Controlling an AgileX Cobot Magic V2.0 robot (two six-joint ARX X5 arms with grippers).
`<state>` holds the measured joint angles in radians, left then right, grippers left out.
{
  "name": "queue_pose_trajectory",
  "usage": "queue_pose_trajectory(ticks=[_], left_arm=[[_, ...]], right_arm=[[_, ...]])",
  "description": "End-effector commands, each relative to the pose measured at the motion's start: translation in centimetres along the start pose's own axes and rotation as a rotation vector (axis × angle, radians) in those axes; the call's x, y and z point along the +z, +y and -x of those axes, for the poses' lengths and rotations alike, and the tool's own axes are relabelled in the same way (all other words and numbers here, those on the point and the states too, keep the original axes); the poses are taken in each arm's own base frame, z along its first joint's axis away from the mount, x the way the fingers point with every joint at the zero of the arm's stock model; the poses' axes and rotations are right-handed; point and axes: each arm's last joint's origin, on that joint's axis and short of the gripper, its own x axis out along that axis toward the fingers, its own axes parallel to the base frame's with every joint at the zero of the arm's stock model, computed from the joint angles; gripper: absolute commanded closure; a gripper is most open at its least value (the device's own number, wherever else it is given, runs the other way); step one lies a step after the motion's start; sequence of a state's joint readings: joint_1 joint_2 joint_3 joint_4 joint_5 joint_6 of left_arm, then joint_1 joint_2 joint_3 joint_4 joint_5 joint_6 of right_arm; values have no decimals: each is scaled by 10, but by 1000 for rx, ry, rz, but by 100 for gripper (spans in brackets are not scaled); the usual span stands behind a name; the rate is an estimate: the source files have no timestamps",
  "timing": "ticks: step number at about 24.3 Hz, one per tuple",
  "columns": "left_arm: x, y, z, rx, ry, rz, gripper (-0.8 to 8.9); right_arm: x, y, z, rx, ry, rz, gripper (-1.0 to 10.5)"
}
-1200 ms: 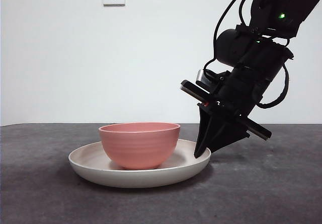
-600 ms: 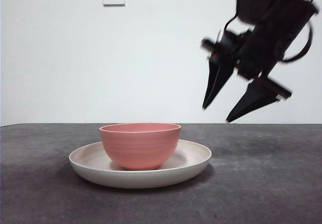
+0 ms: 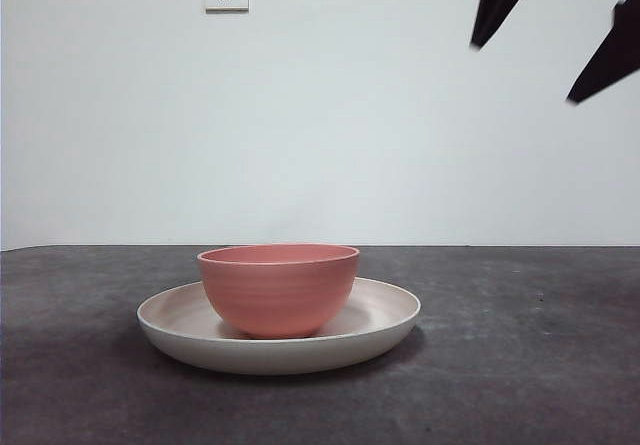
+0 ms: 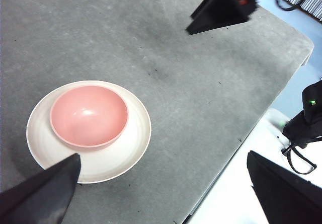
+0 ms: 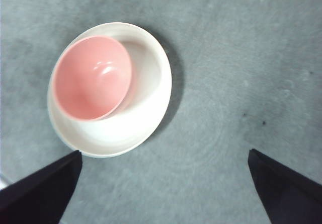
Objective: Place the red bowl on the white plate
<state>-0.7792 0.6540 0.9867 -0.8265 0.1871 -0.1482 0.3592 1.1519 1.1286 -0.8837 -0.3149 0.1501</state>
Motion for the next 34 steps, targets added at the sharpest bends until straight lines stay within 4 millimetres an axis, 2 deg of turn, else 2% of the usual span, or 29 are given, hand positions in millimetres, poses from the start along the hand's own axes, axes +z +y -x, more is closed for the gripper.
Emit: queue_pose_trajectory(ticks=[1,9,13,15,16,17,18,19,34], left_arm=[[4,-2,2,-15,-17,-5,283],[4,-2,2,-15,-17,-5,283],[4,-2,2,-15,-17,-5,283],[4,-2,2,-15,-17,-5,288],[4,-2,2,-15,-17,-5,326],[4,-2,2,-15,-14,-4,481],[3,-2,2,-14,-10,-3,713],[3,-2,2,-14,-11,-4,783],[4,-1,2,-6,-20,-3,786]], right_arm=[[-9,7,15,14,-41,54,388],[-72,21,59,83,-170,200,389],[-86,24,78,102,-254,232,389],[-88,24,82,105,-270,237,390],[-88,24,82,106,-269,236,413],[-89,24,82,108,-264,236,639],[-89,24,81,107,-260,234,886],[-89,24,81,106,-263,235,921],[-88,24,82,105,-272,236,921]])
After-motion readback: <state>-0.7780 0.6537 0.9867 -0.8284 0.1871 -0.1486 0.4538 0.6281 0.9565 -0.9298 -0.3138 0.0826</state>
